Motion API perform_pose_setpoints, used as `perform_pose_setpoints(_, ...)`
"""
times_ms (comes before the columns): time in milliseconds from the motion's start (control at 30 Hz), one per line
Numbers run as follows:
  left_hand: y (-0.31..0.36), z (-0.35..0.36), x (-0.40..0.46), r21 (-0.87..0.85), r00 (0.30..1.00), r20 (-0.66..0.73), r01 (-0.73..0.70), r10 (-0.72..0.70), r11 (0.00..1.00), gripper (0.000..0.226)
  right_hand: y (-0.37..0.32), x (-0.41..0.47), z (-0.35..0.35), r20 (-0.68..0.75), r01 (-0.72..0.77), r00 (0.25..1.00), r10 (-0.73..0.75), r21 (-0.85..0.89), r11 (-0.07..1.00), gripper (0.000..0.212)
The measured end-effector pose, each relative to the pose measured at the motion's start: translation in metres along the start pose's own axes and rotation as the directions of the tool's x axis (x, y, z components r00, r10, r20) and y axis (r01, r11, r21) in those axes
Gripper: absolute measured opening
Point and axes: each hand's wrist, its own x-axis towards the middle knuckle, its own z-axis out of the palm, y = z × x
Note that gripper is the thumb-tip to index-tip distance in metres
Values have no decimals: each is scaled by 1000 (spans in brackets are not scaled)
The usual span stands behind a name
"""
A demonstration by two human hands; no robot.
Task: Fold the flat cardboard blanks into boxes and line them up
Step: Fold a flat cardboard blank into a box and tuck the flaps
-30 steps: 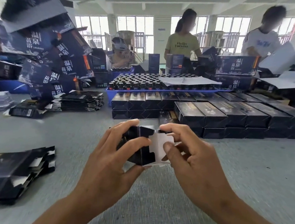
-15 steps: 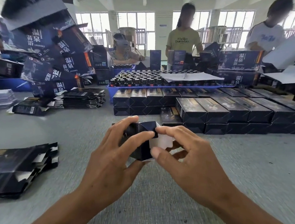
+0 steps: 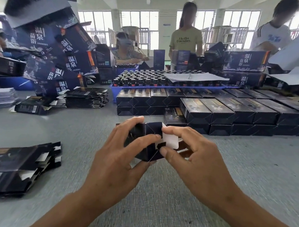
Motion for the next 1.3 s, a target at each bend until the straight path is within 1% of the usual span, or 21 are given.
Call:
perform_pose_setpoints(100, 1, 2, 0, 3, 1000, -8, -10, 10, 1000, 51, 1, -1, 0, -36, -5, 999, 6, 21, 1000, 39)
perform_pose_setpoints(233, 1, 2, -1, -9, 1000, -6, -11, 11, 1000, 52, 1, -2, 2, -40, -32, 999, 35, 76, 997, 44)
perform_pose_setpoints(300, 1, 2, -1, -14, 1000, -13, -4, 4, 1000, 54, 1, -2, 2, -41, -36, 998, 41, 106, 994, 41)
perform_pose_setpoints(367, 1, 3, -1, -4, 1000, -27, -3, 3, 1000, 54, 0, -2, 1, -16, -13, 1000, 15, 99, 995, 42)
perform_pose_setpoints(467, 1, 3, -1, 1, 999, -43, 17, -17, 1000, 58, -1, -3, 1, 34, 31, 999, -33, 51, 998, 49)
perform_pose_setpoints(500, 2, 2, -1, 4, 999, -45, 27, -27, 1000, 61, -1, -3, 1, 36, 31, 999, -34, 66, 997, 47)
perform_pose_setpoints(633, 6, 2, 0, 4, 999, -38, 24, -24, 1000, 75, 0, -2, 2, -17, -6, 1000, 8, 140, 990, 27)
perform_pose_setpoints(767, 10, 3, 0, -3, 999, -31, 42, -42, 999, 85, 1, 0, 2, 6, -108, 994, 109, 170, 980, 29)
perform_pose_setpoints(833, 9, 4, -1, -4, 999, -24, 49, -49, 999, 86, 2, 1, 2, 21, -136, 991, 134, 200, 970, 23)
perform_pose_setpoints(933, 9, 4, -2, 10, 999, -14, 46, -46, 999, 87, 4, 3, 1, 0, -142, 989, 147, 255, 956, 15)
perform_pose_setpoints(1133, 14, 5, -1, 22, 1000, -19, 12, -12, 1000, 84, 4, 1, 1, -44, -151, 985, 167, 258, 954, 15)
perform_pose_setpoints(1300, 14, 5, -1, 33, 1000, -18, 26, -25, 999, 85, 4, 1, -1, -3, -150, 988, 155, 229, 962, 15)
